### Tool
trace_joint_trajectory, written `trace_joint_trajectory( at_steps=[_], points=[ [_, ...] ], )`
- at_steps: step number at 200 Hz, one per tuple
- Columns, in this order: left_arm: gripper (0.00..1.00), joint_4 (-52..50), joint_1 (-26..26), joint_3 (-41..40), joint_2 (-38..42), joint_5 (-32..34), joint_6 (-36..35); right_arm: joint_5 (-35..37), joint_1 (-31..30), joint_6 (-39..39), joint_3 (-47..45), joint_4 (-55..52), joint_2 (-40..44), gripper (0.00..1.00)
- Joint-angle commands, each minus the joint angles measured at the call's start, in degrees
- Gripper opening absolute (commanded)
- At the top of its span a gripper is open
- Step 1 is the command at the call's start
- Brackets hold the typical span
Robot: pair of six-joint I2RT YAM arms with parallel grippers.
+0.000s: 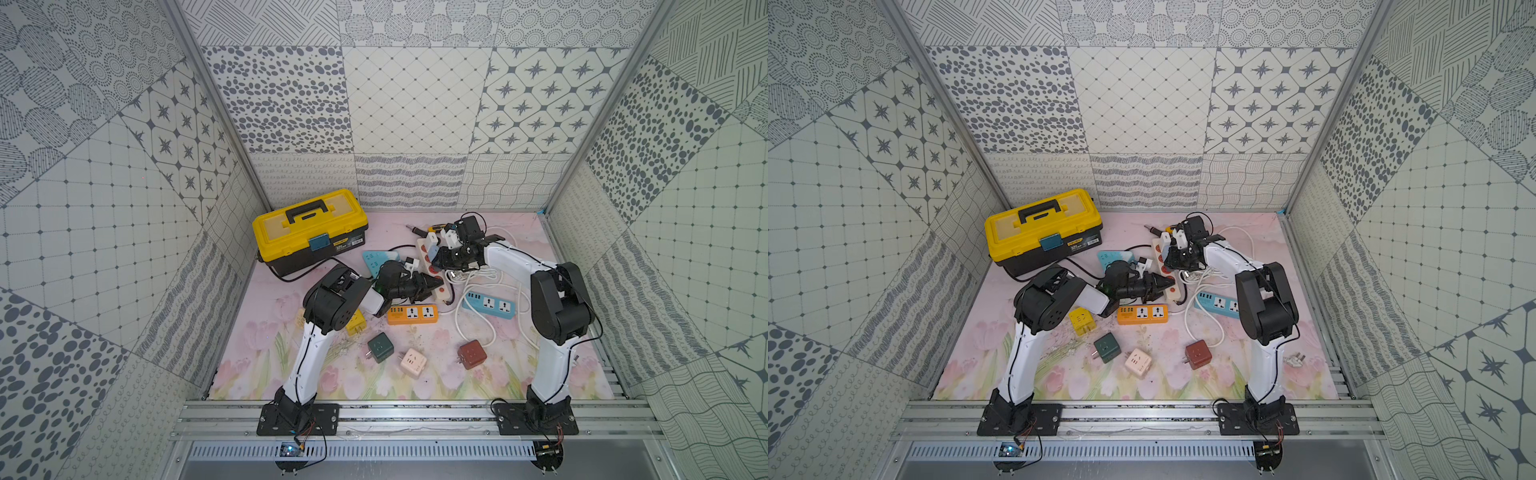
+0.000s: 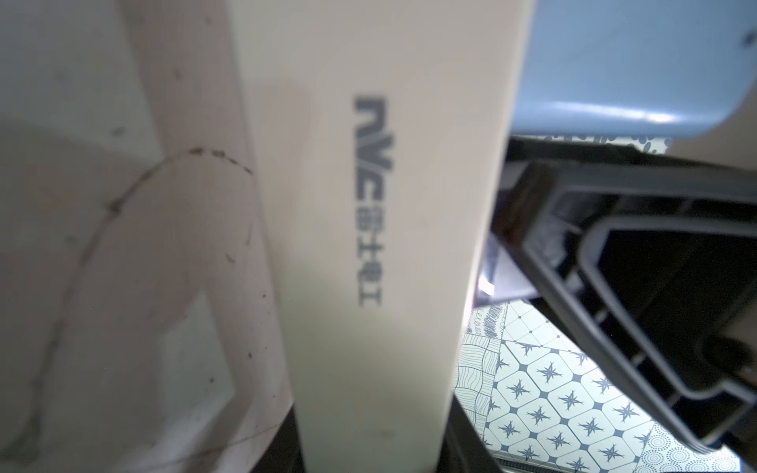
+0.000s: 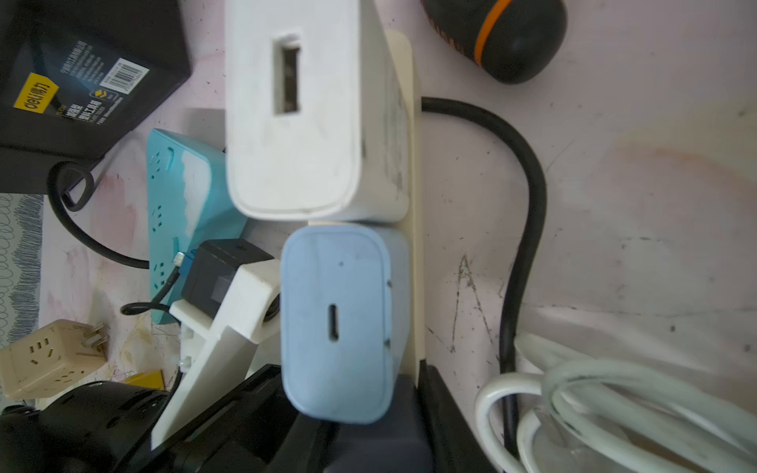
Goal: Pull the plug off the socket
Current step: Remove the plug from the socket.
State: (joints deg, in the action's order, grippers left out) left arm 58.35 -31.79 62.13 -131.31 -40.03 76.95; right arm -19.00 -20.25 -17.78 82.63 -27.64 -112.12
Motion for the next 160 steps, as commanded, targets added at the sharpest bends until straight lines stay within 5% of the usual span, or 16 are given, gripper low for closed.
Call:
trace_joint_trajectory(
  at_steps=[1,46,72,89,108,160],
  points=[
    [0.00,-15.9,0.4,-1.2,-1.5,7.6,3.0,3.6,-0.8,1.2,1.9,4.6,6.6,0.00],
    [0.00,-19.7,0.5,-1.0,-1.6,8.5,1.9,18.8,-4.3,9.5,2.1,-1.7,8.2,0.00],
    [0.00,-22.4,0.6,-0.9,-1.3,9.6,0.2,13.9,-2.2,6.9,3.2,-2.8,9.2,0.00],
    [0.00,-24.2,0.6,-1.0,-1.3,10.5,-0.6,4.8,1.2,-0.4,3.2,-2.2,9.2,0.00],
    [0.00,-26.2,0.6,-0.4,-1.6,11.0,-1.6,3.8,0.8,-2.3,4.4,-3.0,9.6,0.00],
    [0.00,-27.9,0.7,0.1,-2.0,11.9,-1.5,20.2,-8.3,3.7,7.2,-9.2,7.7,0.00]
  ],
)
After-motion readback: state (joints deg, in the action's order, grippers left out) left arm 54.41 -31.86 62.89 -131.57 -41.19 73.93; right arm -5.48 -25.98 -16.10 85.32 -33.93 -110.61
